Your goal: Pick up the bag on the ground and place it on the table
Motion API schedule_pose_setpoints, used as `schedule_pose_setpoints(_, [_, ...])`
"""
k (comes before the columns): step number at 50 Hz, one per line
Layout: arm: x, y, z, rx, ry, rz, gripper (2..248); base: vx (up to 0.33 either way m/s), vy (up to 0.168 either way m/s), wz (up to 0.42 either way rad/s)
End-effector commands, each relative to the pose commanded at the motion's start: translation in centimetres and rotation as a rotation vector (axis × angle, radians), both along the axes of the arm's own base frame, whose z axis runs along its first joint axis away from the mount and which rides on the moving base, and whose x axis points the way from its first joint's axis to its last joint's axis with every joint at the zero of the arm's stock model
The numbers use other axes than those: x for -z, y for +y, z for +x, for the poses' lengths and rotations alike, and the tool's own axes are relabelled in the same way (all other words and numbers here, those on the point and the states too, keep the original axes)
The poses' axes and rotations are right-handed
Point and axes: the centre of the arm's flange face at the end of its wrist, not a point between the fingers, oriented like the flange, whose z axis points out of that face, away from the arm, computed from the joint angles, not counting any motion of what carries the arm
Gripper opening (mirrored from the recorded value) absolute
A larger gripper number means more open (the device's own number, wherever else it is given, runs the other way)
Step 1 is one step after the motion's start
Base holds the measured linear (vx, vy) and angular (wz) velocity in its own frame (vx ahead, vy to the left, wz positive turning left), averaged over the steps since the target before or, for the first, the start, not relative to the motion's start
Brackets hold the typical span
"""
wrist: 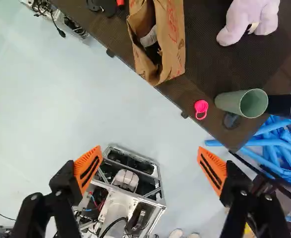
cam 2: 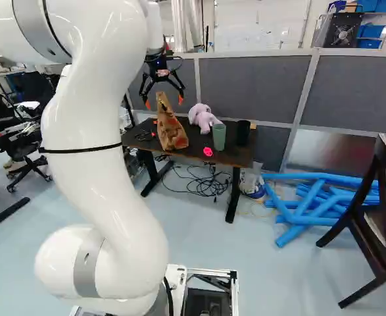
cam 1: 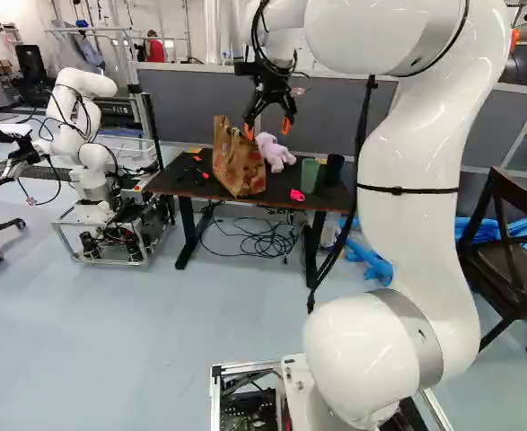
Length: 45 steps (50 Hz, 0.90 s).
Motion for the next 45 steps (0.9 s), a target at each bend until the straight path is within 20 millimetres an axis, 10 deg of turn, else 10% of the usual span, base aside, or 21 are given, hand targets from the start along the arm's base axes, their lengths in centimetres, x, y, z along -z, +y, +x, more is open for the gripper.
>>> schedule_pose_setpoints(45, [5.6, -1.4, -2.8, 0.079, -0.193, 0.025, 247, 0.000, 0.000, 0.000])
